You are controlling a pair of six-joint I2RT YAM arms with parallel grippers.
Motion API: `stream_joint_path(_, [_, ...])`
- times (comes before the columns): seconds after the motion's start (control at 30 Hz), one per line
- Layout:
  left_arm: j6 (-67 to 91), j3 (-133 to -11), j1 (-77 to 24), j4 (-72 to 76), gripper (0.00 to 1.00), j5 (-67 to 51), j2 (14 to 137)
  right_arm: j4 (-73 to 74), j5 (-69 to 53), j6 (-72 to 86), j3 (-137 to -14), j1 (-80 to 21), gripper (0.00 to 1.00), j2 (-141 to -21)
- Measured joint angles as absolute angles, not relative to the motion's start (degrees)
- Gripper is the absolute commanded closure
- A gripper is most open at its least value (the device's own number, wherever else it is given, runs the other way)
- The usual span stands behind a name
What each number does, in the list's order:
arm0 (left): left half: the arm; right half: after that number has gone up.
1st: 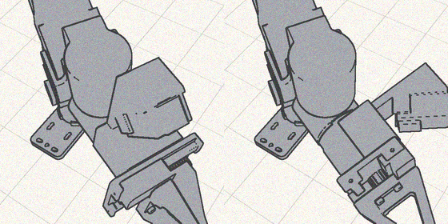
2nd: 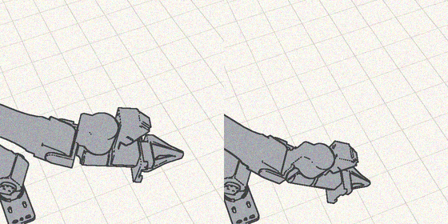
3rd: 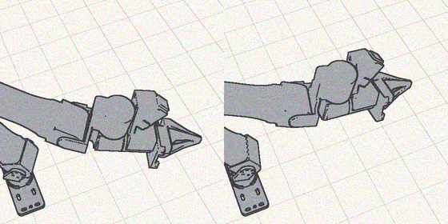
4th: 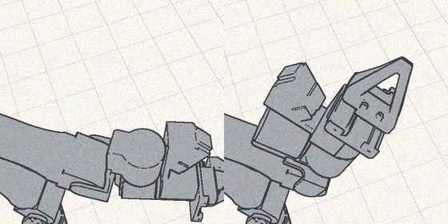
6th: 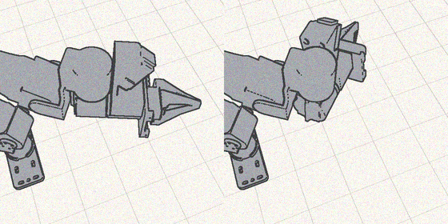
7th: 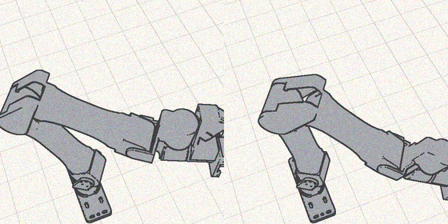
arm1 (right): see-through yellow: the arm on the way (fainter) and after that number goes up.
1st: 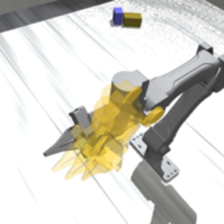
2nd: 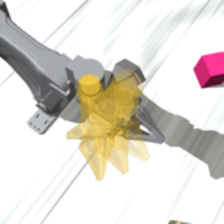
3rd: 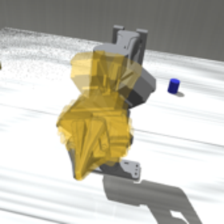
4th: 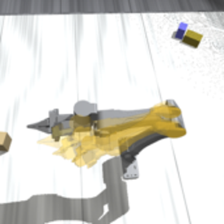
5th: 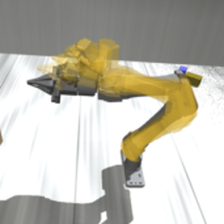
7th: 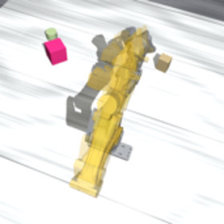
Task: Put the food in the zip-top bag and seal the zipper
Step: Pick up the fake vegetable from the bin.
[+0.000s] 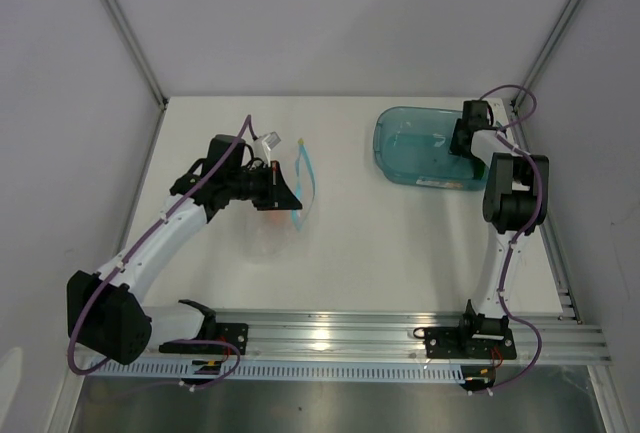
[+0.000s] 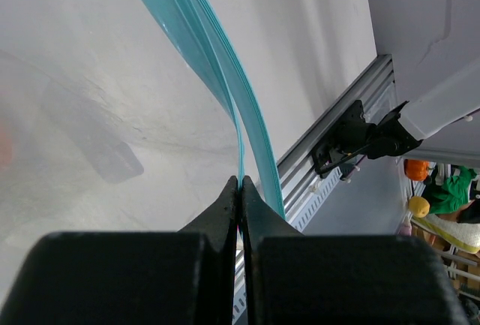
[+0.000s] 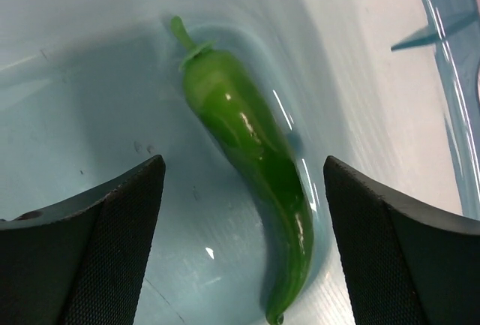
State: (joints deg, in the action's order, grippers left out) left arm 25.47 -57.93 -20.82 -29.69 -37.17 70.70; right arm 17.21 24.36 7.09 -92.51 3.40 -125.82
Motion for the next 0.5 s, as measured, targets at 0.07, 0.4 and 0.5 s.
stream_joint_path(0.07, [25.50, -57.93, -20.82, -29.69, 0.99, -37.17, 70.85, 16.62, 23.68, 7.25, -92.51, 3.57, 0.16, -125.97])
stream_joint_path(0.4, [26.00, -57.93, -20.82, -29.69, 0.99, -37.06, 71.00, 16.05, 19.35, 7.68, -92.49, 4.01, 0.29, -126.06])
stream_joint_path(0.5, [26.00, -57.93, -20.82, -29.67, 0.99, -37.04, 71.00, 15.90, 17.96, 8.27, -92.36, 4.01, 0.37, -126.06])
